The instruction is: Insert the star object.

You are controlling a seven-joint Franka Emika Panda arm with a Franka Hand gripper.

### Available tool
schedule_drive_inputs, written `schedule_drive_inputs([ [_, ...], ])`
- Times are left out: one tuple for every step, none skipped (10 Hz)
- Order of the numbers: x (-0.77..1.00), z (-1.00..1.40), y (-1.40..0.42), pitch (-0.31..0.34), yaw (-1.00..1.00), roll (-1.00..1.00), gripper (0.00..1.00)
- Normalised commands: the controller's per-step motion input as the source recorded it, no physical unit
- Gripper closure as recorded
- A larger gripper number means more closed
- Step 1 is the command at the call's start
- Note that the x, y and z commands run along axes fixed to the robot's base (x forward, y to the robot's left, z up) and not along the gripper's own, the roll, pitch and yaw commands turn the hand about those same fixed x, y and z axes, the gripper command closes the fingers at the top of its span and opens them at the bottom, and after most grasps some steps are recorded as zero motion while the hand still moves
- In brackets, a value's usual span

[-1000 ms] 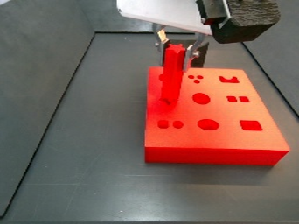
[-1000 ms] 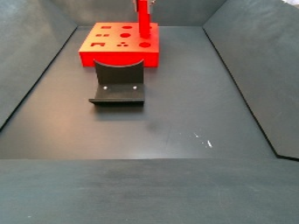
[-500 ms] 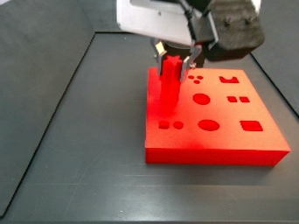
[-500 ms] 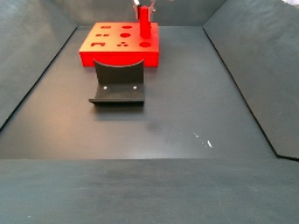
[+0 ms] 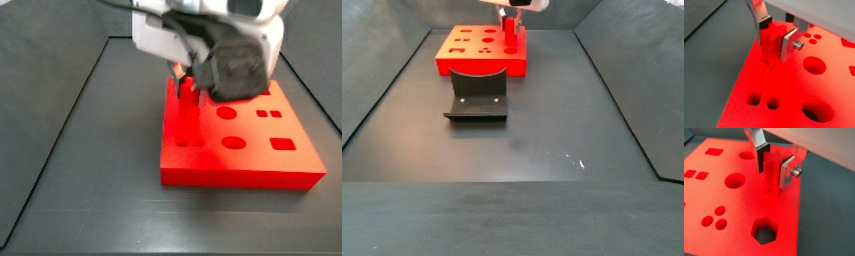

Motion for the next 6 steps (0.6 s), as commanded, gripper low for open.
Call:
schedule_drive_inputs([
  [0.0, -1.0, -0.29, -0.03, -0.22, 0.07, 1.0],
  [0.0, -1.0, -0.19, -0.02, -0.21, 0.02, 1.0],
  [0.0, -1.0, -0.13, -0.019, -0.21, 0.01, 1.0],
  [0.12, -0.61, 0.0, 0.0, -0.11, -0.02, 1.0],
  [0.0, 0.0, 0.0, 0.0, 0.0, -0.01, 1.0],
  [0.0, 0.0, 0.0, 0.0, 0.0, 0.0, 1.0],
])
